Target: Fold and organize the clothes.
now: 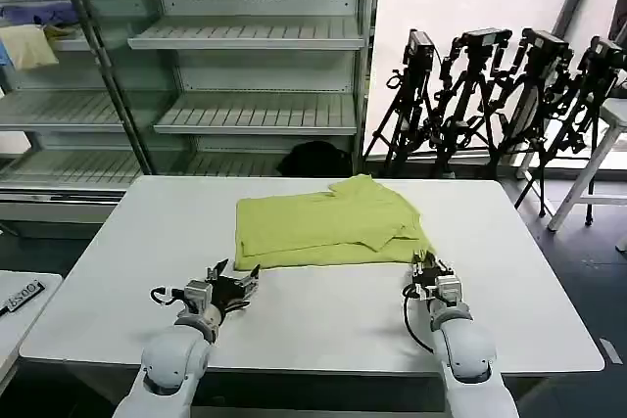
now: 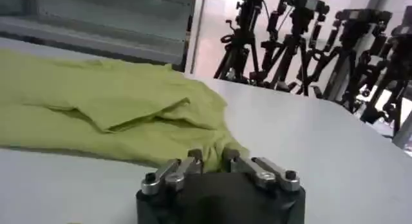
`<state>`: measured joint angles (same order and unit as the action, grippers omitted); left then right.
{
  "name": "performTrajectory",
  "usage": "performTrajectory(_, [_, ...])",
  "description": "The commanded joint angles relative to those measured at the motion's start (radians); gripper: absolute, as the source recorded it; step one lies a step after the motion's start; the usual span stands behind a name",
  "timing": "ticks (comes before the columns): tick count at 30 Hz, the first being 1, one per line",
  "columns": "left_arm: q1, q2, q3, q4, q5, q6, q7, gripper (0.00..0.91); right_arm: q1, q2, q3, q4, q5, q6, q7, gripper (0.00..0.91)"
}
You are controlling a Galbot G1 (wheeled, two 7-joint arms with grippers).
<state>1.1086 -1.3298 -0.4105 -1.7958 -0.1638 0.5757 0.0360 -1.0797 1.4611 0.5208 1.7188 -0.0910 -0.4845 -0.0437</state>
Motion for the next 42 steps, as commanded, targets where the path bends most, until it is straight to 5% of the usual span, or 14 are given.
performTrajectory(1, [-0.002,-0.003,0.004,0.006,-0.015,0.003,-0.002,0.020,-0.006,0.002,-0.005,0.009,0.003,-0.002,-0.001,0.000])
performTrajectory(21, [-0.033,0.004,0.002,0.005,-0.044,-0.015,-0.049,0.000,-0.129,-0.010,-0.001,0.190,0.107,-0.052,0.007,0.000])
performTrajectory(31, [0.157,0.071,-0.088,-0.219,-0.080,0.001,0.026,0.000,-0.319,-0.020,-0.021,0.409,0.130,-0.093,0.018,0.000])
performTrajectory(42, [0.424,0.054,-0.165,-0.361,-0.115,-0.032,-0.002,0.000,-0.458,-0.042,-0.027,0.545,0.119,-0.094,-0.001,0.000])
